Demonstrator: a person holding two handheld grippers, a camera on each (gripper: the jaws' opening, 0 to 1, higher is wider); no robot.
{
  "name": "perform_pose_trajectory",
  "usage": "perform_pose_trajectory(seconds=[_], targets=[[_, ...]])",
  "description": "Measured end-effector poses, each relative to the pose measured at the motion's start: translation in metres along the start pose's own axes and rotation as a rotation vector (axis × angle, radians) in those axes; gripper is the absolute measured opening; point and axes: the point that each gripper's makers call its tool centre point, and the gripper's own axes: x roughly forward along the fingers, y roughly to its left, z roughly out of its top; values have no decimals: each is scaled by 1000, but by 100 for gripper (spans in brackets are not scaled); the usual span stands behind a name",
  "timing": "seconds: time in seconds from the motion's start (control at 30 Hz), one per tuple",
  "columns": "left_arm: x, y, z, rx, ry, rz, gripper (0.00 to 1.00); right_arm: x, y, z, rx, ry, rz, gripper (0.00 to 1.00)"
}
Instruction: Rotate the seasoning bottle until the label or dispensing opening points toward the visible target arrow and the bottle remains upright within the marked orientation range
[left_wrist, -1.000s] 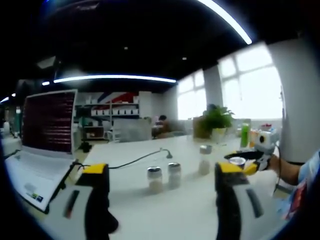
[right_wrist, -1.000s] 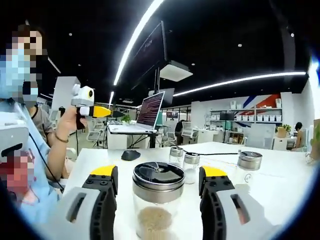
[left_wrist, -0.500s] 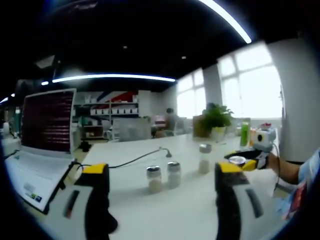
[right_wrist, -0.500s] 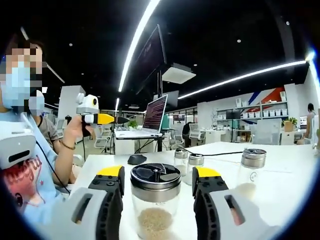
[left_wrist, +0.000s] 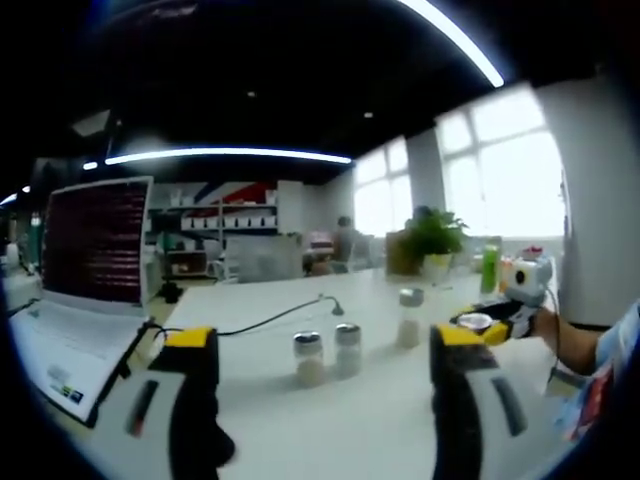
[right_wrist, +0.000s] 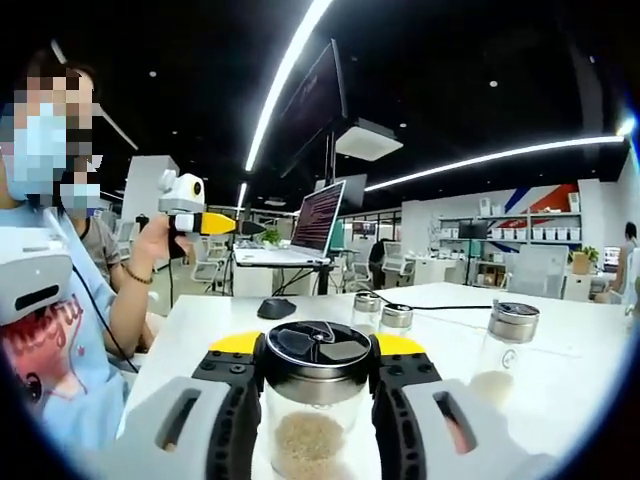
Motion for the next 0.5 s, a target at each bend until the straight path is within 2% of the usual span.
perform_pose_trajectory(seconds=[0.1, 0.27, 0.5], targets=[[-1, 1, 2, -23, -15, -19, 93, 0, 0, 0, 7, -4, -4, 41], [-3, -1, 3, -5, -15, -23, 92, 0, 0, 0, 6, -4, -3, 41], [-1, -6, 0, 10, 7, -42, 92, 1, 0, 1, 22, -20, -27, 40]])
